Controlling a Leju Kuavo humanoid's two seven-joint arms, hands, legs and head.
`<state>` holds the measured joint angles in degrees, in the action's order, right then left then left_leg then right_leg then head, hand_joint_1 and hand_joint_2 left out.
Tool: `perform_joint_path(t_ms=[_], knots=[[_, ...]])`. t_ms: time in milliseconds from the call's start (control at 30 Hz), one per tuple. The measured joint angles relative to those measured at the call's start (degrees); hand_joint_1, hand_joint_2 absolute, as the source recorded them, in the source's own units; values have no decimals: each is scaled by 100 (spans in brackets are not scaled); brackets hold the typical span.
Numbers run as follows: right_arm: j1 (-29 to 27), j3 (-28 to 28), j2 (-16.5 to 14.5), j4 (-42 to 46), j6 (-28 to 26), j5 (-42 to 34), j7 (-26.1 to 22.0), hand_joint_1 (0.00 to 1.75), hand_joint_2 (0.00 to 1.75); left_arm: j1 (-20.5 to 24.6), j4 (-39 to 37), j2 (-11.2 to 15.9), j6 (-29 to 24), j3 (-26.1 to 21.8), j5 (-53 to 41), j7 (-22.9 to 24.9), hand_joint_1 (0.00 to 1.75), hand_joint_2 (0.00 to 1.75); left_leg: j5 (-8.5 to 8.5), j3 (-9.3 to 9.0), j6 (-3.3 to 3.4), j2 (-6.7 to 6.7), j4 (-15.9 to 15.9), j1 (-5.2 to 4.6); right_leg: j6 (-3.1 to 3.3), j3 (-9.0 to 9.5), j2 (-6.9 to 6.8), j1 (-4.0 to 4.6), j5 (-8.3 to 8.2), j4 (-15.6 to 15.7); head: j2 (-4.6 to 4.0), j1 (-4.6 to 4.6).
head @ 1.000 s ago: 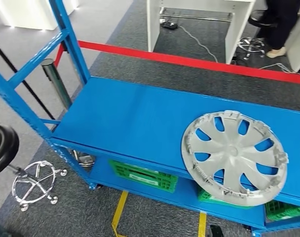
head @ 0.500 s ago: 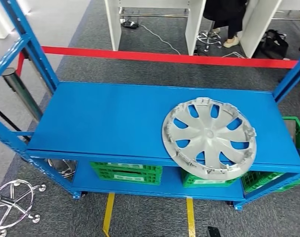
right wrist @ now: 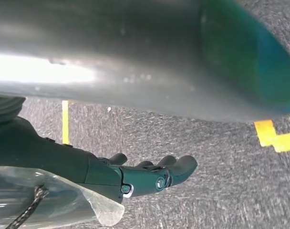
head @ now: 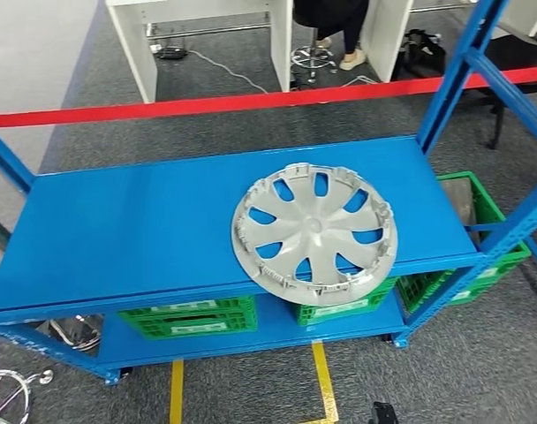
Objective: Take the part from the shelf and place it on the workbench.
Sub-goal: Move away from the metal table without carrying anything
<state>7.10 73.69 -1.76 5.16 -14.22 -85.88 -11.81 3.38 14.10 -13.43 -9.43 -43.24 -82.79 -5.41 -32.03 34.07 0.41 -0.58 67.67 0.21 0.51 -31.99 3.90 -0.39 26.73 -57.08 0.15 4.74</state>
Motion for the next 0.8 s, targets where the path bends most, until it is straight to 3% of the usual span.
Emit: perform_joint_path(t_ms=[67, 100, 133, 200, 233, 300, 333, 367, 400, 433, 467, 533, 567, 633, 700, 800], knots=[[21, 33, -12, 0, 22, 0, -14, 0, 0, 1, 0, 7, -21, -36, 4, -6, 0, 0, 338, -318, 94, -271, -754, -2, -24, -12, 150, 9, -16, -12, 0, 3], [32, 45, -18, 0, 28, 0, -18, 0, 0, 2, 0, 8, -22, -59, 8, -8, 0, 0, 399, -401, 118, -371, -966, -5, -48, -38, 215, 2, -30, -16, 0, 4], [36, 56, -23, 0, 31, 0, -20, 0, 0, 4, 0, 10, -22, -81, 11, -9, 0, 0, 397, -424, 127, -412, -1046, -10, -80, -68, 277, -9, -49, -18, 0, 2], [20, 82, -22, -4, 28, 0, -20, 0, 0, 11, 0, 5, -17, -104, 17, -10, 0, 0, 429, -434, 132, -298, -1117, -6, -153, -125, 364, -33, -82, -8, 0, -2], [9, 97, -21, -7, 25, 0, -19, 0, 0, 15, 0, 2, -11, -112, 19, -11, 0, 0, 456, -445, 149, -229, -1159, 5, -184, -166, 275, -28, -49, -49, 0, 2], [15, 129, -20, -13, 15, 1, -30, 0, 0, 18, 0, -12, -2, -132, 28, -12, 0, 0, 500, -458, 180, -84, -1229, 28, -242, -380, -73, -18, 211, -443, 0, 34], [28, 146, -20, -13, -2, 3, -48, 0, 44, 12, 0, -15, -4, -145, 32, -12, 0, 44, 503, -452, 190, -15, -1234, 23, -274, -553, -245, -20, 416, -809, 0, 46], [41, 170, -21, -13, -33, 9, -60, 0, 87, 3, 0, -18, -15, -161, 33, -11, 0, 87, 503, -442, 193, 56, -1232, 20, -306, -735, -325, -36, 608, -1215, 0, 57], [49, 195, -21, -14, -70, 16, -65, 0, 131, -5, 0, -17, -30, -177, 29, -9, 0, 131, 502, -435, 194, 117, -1230, 18, -333, -875, -358, -54, 740, -1544, 0, 57], [46, 241, -20, -19, -126, 27, -45, 0, 175, -10, 0, -20, -61, -194, 23, -6, 0, 175, 502, -430, 190, 167, -1226, 19, -362, -905, -374, -75, 754, -1675, 0, 55], [37, 286, -20, -25, -172, 37, -16, 0, 175, -9, 0, -24, -92, -210, 18, -3, 0, 175, 501, -428, 184, 199, -1222, 23, -386, -840, -385, -95, 681, -1618, 0, 58], [13, 361, -19, -46, -235, 68, 28, 0, 175, 1, 6, -30, -149, -225, 59, -1, 0, 175, 483, -428, 144, 234, -1187, 42, -419, -377, -416, -131, 332, -880, 0, 58], [4, 360, -19, -53, -239, 94, 36, 0, 175, 6, 18, -26, -158, -225, 106, -1, 0, 175, 465, -423, 106, 240, -1156, 39, -415, -150, -431, -127, 243, -493, 0, 61], [-31, 296, -19, -61, -225, 221, 55, 0, 87, 12, 52, -5, -162, -201, 262, 1, 0, 87, 426, -402, 33, 244, -1088, 25, -346, 130, -442, -121, 190, -40, 0, 54], [-98, 169, -21, -60, -175, 450, 92, 0, 0, 4, 81, 32, -142, -134, 493, 13, 0, 0, 425, -383, 76, 240, -1058, 10, -280, 161, -434, -118, 204, -14, 0, 44], [-200, -79, -23, -48, -83, 856, 149, 0, 0, -30, 102, 93, -97, 7, 886, 35, 0, 0, 460, -384, 215, 236, -1077, 7, -260, 156, -428, -102, 201, -15, 0, 38]])
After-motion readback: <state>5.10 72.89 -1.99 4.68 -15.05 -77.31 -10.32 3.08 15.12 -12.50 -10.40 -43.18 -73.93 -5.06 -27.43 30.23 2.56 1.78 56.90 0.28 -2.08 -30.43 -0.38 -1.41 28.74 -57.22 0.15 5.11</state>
